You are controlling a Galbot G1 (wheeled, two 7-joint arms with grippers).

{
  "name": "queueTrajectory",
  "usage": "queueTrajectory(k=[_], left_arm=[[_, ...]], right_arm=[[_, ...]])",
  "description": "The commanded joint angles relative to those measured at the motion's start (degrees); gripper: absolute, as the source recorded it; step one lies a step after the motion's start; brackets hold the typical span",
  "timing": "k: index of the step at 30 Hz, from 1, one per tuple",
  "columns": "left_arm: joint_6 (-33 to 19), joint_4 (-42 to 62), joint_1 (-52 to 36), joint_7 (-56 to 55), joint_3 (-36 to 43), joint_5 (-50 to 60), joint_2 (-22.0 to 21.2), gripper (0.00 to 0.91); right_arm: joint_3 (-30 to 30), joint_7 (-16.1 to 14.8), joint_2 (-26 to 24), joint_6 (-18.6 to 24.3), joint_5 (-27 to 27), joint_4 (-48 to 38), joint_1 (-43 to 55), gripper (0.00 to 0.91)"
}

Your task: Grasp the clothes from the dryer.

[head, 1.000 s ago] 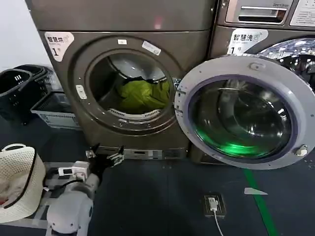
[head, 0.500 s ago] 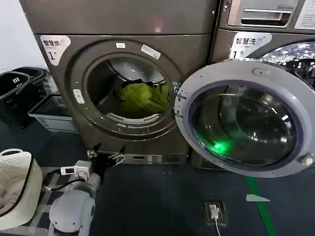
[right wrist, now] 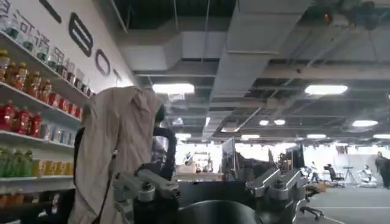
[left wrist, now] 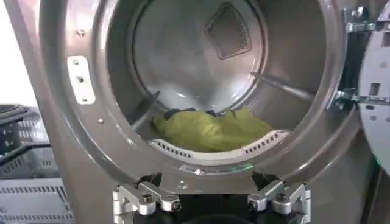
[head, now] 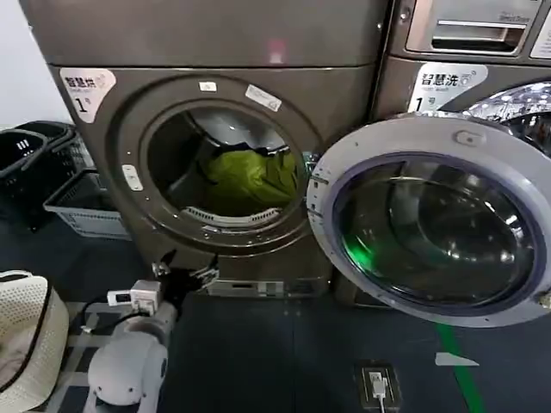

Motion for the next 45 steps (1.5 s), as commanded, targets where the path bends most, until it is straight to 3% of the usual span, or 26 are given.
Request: queueTrajectory(k=[1, 45], left_arm=[[2.8, 0.5, -0.2, 0.2, 0.1, -0.1, 0.4, 0.907], [2.2, 2.9, -0.7, 0.4, 1.1, -0.7, 0.7, 0.907]], right_arm=[[-0.1, 0.2, 0.0, 0.3, 0.0, 0.1, -0.1, 0.907], [0.0, 0.9, 0.6, 0.0, -0.1, -0.7, -0.5, 0.907]])
